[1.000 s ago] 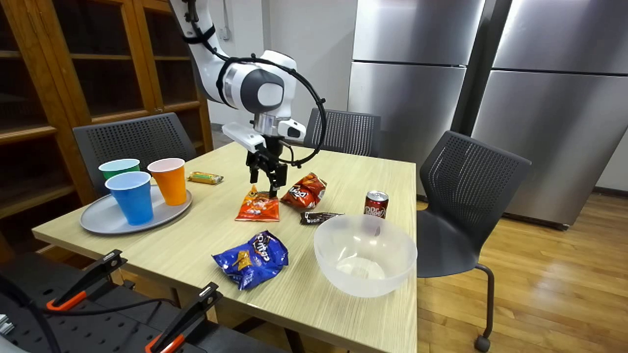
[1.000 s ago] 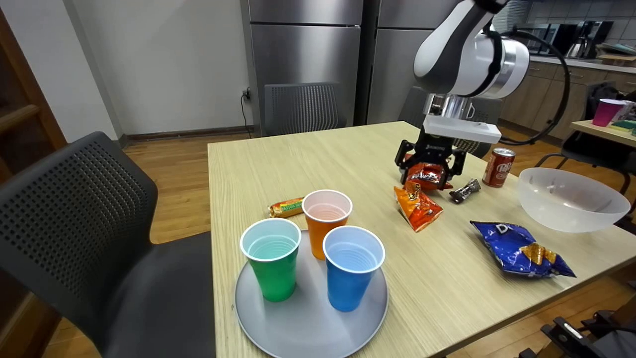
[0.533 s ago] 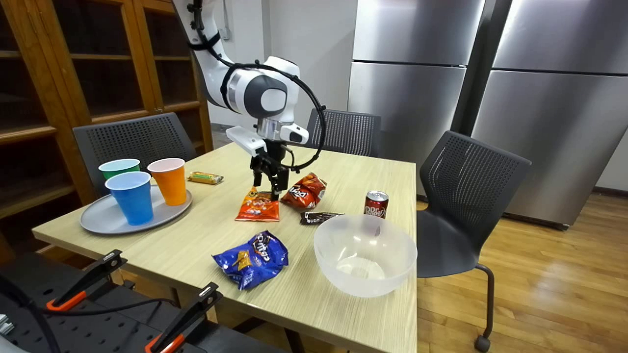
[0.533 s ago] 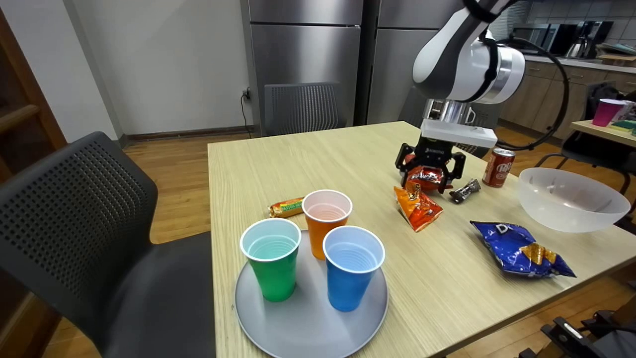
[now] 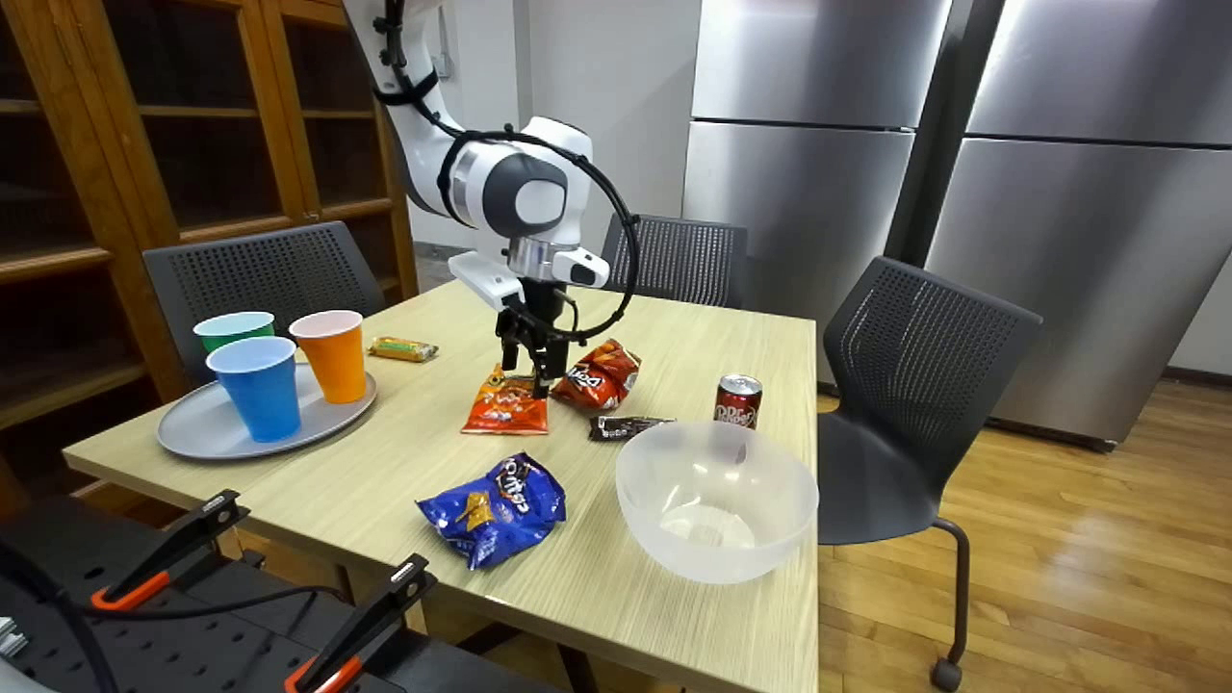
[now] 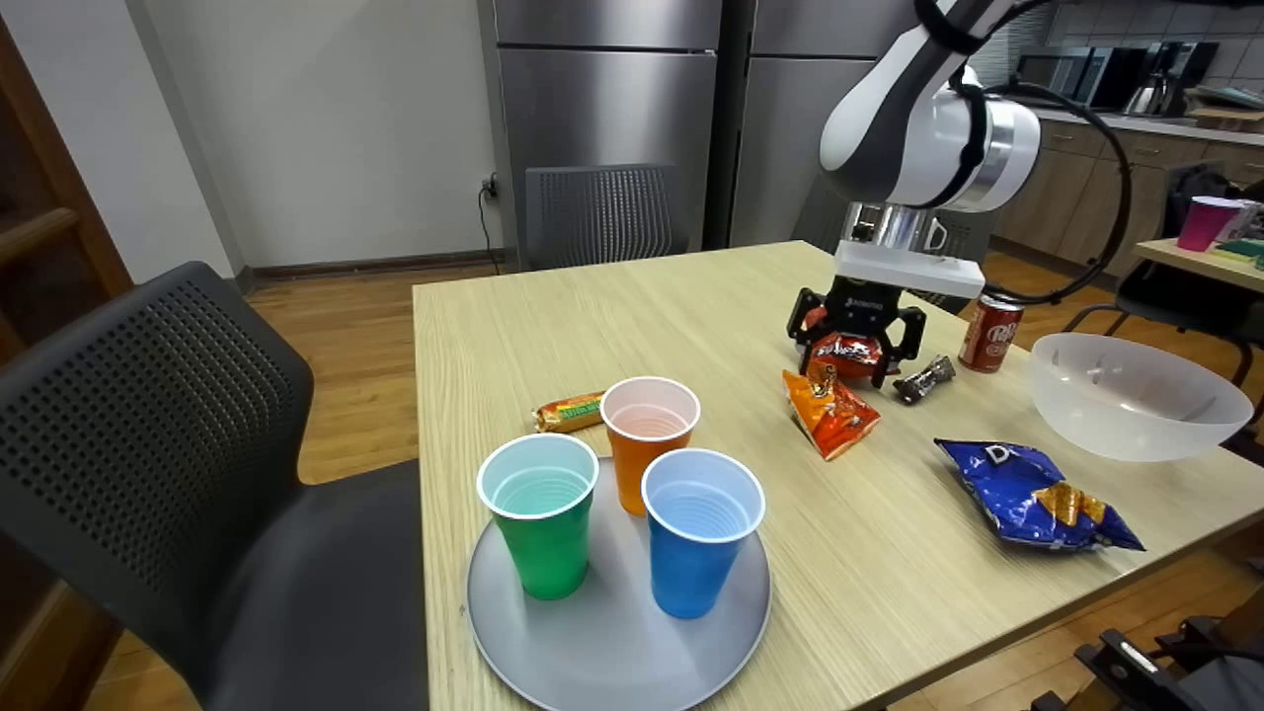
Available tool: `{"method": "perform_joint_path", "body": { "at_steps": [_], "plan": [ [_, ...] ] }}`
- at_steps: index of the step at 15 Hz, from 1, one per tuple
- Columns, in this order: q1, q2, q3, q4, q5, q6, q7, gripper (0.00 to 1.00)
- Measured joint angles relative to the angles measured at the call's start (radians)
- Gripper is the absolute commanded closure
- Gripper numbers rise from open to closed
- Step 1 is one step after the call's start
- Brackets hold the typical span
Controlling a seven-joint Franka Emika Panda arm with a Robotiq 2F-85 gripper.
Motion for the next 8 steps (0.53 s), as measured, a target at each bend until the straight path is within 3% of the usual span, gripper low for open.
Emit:
{"method": "perform_joint_path", "body": {
  "at_steps": [8],
  "plan": [
    [0.000,0.009,-0.003,0.010,0.003,0.000,0.012,0.94]
  ]
}}
